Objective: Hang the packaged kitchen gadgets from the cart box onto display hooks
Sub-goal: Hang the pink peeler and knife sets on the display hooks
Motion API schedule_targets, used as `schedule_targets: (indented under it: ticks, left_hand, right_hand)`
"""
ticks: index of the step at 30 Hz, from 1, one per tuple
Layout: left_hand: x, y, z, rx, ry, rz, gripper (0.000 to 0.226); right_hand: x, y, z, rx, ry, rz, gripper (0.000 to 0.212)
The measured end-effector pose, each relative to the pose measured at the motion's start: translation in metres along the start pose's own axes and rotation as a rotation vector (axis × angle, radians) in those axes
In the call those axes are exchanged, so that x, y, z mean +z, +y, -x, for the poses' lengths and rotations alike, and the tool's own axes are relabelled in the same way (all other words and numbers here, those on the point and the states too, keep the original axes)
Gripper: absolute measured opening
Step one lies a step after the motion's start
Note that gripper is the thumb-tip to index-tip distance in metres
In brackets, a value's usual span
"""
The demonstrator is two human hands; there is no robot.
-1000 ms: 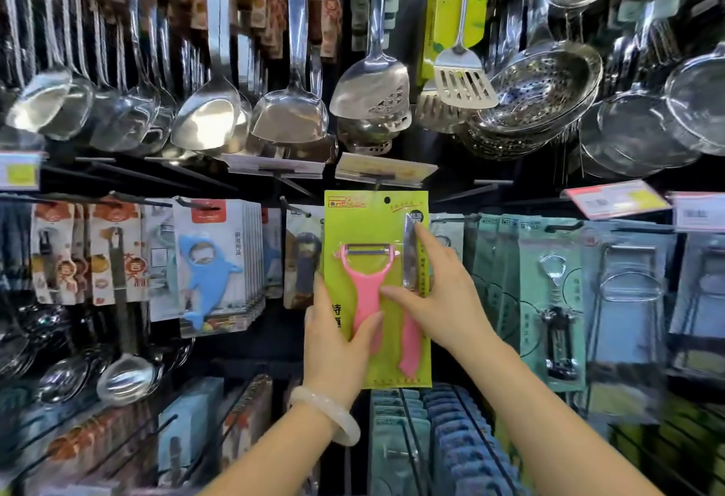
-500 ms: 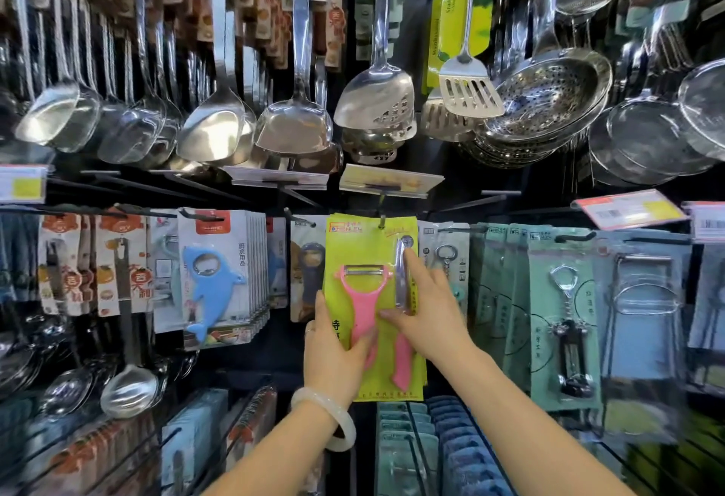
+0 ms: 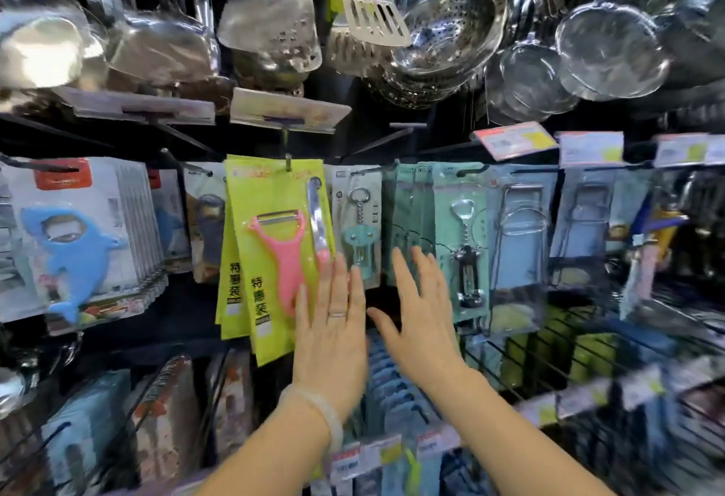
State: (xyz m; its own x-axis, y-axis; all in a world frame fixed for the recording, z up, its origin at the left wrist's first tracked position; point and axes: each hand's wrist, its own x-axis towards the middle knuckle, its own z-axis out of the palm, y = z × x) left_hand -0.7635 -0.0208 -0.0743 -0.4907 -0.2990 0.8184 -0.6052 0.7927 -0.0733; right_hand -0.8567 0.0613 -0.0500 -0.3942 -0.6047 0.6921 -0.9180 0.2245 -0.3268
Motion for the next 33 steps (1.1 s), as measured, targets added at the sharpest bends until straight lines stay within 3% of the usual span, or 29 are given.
schedule_targets:
  ticks: [2, 6, 9, 12, 17, 18, 21, 22, 26, 29, 33]
  left_hand:
    - [0.014, 0.036, 0.003, 0.067, -0.091, 0.074, 0.113]
    - [0.039, 0.122, 0.009, 0.176, -0.261, 0.247, 0.111]
    - [0.042, 0.195, 0.012, 0.340, -0.464, 0.324, 0.100]
    - [0.041, 0.269, 0.018, 0.465, -0.639, 0.412, 0.090]
    - [0.048, 0.389, 0.033, 0.623, -0.748, 0.489, 0.087]
    - [0.049, 0.413, 0.037, 0.659, -0.772, 0.492, 0.087]
    - [0.051, 0.479, 0.050, 0.751, -0.825, 0.532, 0.086]
    - [0.051, 0.500, 0.052, 0.773, -0.832, 0.544, 0.087]
    - [0.043, 0.584, 0.052, 0.859, -0.827, 0.560, 0.089]
    - [0.040, 0.638, 0.051, 0.914, -0.820, 0.602, 0.089]
    - [0.050, 0.703, 0.059, 0.994, -0.820, 0.621, 0.091]
  right_hand:
    - [-0.012, 0.033, 0.022, 0.025, 0.033, 0.188, 0.082]
    - [-0.054, 0.109, 0.071, 0.217, -0.136, 0.578, 0.091]
    - [-0.098, 0.162, 0.115, 0.443, -0.246, 0.749, 0.079]
    - [-0.140, 0.218, 0.164, 0.649, -0.305, 0.773, 0.093]
    - [-0.214, 0.293, 0.224, 0.812, -0.392, 0.791, 0.117]
    - [-0.229, 0.306, 0.236, 0.843, -0.413, 0.758, 0.116]
    - [-0.267, 0.338, 0.263, 0.959, -0.375, 0.723, 0.088]
    - [-0.278, 0.350, 0.271, 0.992, -0.372, 0.776, 0.090]
    - [-0.328, 0.400, 0.310, 1.079, -0.355, 0.799, 0.125]
    - [-0.360, 0.429, 0.338, 1.148, -0.296, 0.789, 0.088]
    - [-0.385, 0.471, 0.367, 1.233, -0.295, 0.796, 0.080]
